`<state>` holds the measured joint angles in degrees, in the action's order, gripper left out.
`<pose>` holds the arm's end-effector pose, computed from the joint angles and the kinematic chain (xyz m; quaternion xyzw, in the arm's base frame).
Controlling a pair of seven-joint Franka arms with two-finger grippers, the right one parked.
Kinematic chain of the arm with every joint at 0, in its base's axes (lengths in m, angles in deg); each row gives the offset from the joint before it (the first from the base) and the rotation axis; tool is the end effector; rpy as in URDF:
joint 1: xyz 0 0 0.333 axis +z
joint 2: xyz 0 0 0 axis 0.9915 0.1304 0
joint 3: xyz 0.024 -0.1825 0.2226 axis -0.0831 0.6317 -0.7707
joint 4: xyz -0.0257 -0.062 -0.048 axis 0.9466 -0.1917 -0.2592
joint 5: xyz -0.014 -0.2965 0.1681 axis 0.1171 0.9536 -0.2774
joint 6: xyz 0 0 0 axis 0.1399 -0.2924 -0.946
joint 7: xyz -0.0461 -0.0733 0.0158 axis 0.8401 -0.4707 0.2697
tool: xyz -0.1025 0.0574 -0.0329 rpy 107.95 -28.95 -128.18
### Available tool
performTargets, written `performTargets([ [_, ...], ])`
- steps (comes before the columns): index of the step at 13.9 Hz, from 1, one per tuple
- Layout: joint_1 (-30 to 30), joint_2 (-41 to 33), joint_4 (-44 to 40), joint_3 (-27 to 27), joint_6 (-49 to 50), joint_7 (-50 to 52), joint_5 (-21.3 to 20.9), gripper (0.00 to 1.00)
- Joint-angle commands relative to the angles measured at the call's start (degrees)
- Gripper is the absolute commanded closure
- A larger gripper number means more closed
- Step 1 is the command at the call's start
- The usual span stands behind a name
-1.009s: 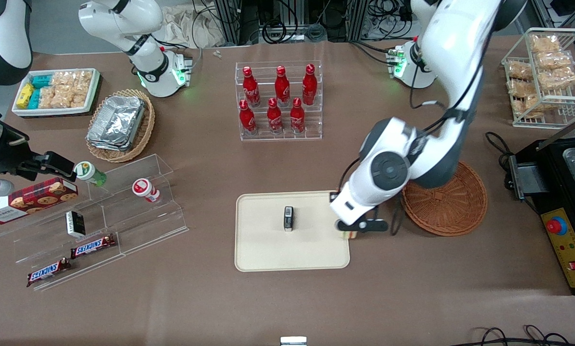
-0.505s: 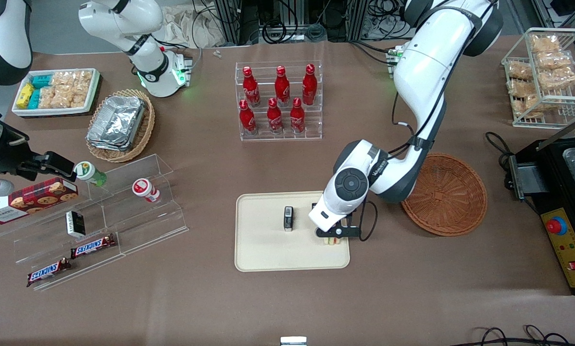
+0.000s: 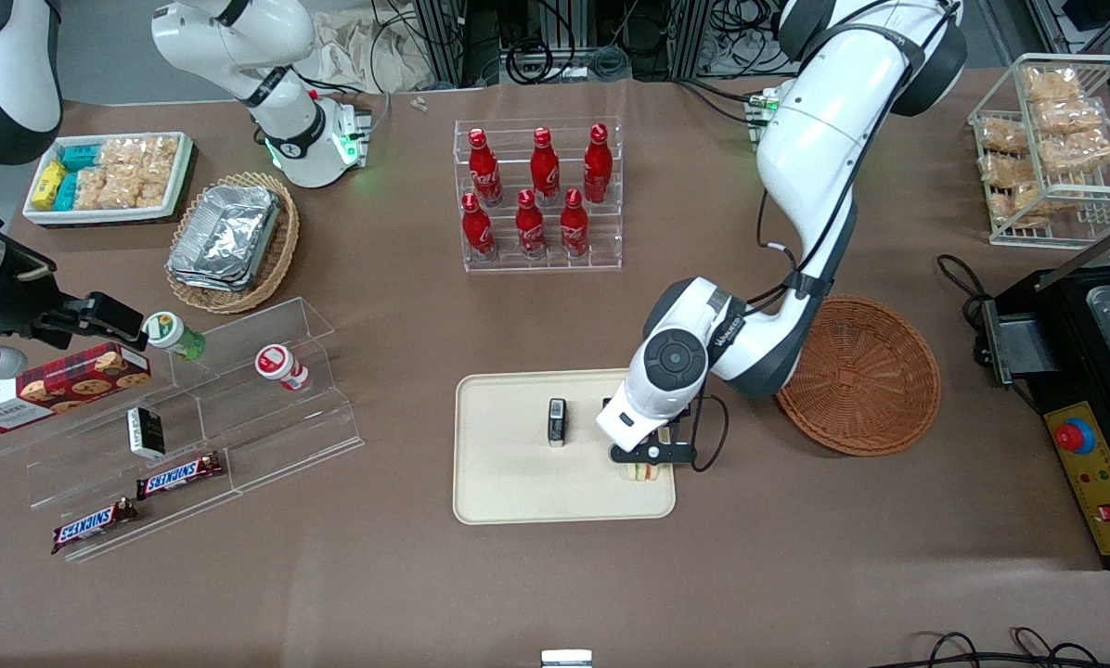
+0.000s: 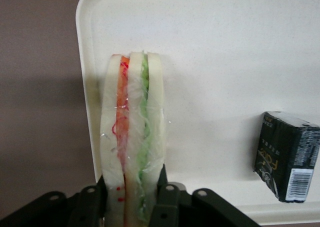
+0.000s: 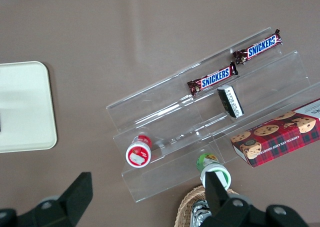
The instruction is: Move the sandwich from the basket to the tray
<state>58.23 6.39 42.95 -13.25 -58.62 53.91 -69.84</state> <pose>0.5639 -0.3593 0.2330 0.9996 -0.0042 -0.0222 0.0180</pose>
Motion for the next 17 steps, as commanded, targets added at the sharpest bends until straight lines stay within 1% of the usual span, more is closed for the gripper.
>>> performTargets([
  [1, 0.0, 0.6, -1.3, 0.1, 0.0, 1.1, -1.0, 0.00],
  [4, 0.7, -0.5, -1.5, 0.1, 0.1, 1.2, -0.5, 0.00],
  [6, 2.4, -3.2, -1.4, 0.2, 1.7, 1.0, -0.2, 0.00],
  [8, 4.5, -6.9, -1.4, 0.3, 7.7, 0.9, -0.2, 0.00],
  [10, 9.1, -11.4, -1.3, 0.4, 16.9, 0.0, -0.5, 0.00],
  [11, 10.5, -14.1, -0.8, 0.4, 20.1, -0.2, -0.6, 0.00],
  [12, 11.1, -17.8, 1.1, 0.3, 21.3, -0.9, -0.5, 0.00],
  [14, 15.2, -25.8, 8.6, 0.4, 20.8, -3.1, -0.3, 0.00],
  [16, 19.2, -34.0, 16.6, 0.4, 19.5, -11.5, 0.1, 0.00],
  [17, 21.7, -37.3, 19.1, 0.4, 19.4, -13.9, 0.5, 0.00],
])
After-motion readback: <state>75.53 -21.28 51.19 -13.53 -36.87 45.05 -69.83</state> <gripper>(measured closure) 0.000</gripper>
